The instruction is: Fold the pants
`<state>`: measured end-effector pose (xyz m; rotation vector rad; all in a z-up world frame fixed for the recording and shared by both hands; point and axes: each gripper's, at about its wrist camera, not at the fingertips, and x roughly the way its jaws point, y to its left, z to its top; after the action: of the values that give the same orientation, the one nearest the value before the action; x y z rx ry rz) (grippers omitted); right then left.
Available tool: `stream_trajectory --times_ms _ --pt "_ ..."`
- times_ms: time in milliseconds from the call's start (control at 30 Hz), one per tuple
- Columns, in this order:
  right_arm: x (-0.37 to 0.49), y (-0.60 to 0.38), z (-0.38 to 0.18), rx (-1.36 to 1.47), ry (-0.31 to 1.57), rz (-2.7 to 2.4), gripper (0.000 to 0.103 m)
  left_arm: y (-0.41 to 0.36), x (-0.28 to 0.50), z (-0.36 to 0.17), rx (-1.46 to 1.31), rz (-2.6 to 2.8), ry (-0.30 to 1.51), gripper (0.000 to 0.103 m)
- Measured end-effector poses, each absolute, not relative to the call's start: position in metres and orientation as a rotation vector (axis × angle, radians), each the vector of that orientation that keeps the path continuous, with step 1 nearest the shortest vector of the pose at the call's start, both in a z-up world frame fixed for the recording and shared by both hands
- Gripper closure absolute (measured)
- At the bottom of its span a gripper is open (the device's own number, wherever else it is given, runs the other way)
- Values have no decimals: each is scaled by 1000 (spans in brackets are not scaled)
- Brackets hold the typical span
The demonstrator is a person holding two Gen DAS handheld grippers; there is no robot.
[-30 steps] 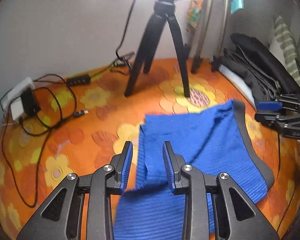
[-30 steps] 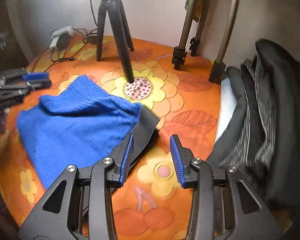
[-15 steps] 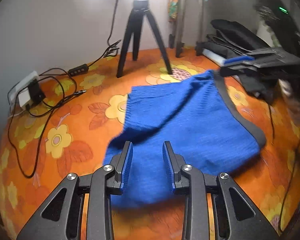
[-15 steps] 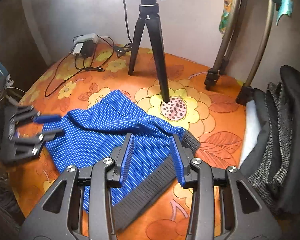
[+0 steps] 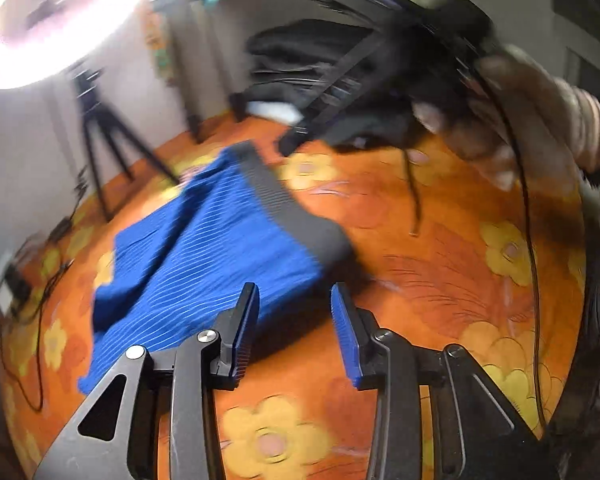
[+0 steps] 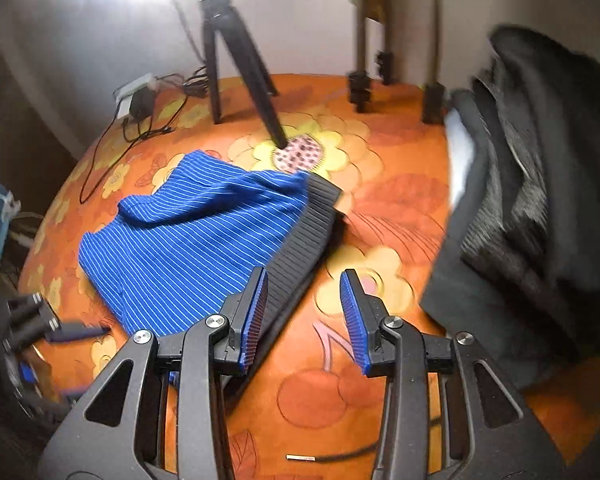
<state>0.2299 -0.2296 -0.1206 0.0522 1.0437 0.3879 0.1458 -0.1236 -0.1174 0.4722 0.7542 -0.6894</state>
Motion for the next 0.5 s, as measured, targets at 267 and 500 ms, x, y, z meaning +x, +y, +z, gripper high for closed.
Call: stream_trajectory --times_ms 267,500 --pt "225 -257 -119 156 1066 394 50 -168 146 -141 677 -676 739 60" --pt "231 -272 -131 270 1105 408 47 -177 158 -151 699 -663 758 60"
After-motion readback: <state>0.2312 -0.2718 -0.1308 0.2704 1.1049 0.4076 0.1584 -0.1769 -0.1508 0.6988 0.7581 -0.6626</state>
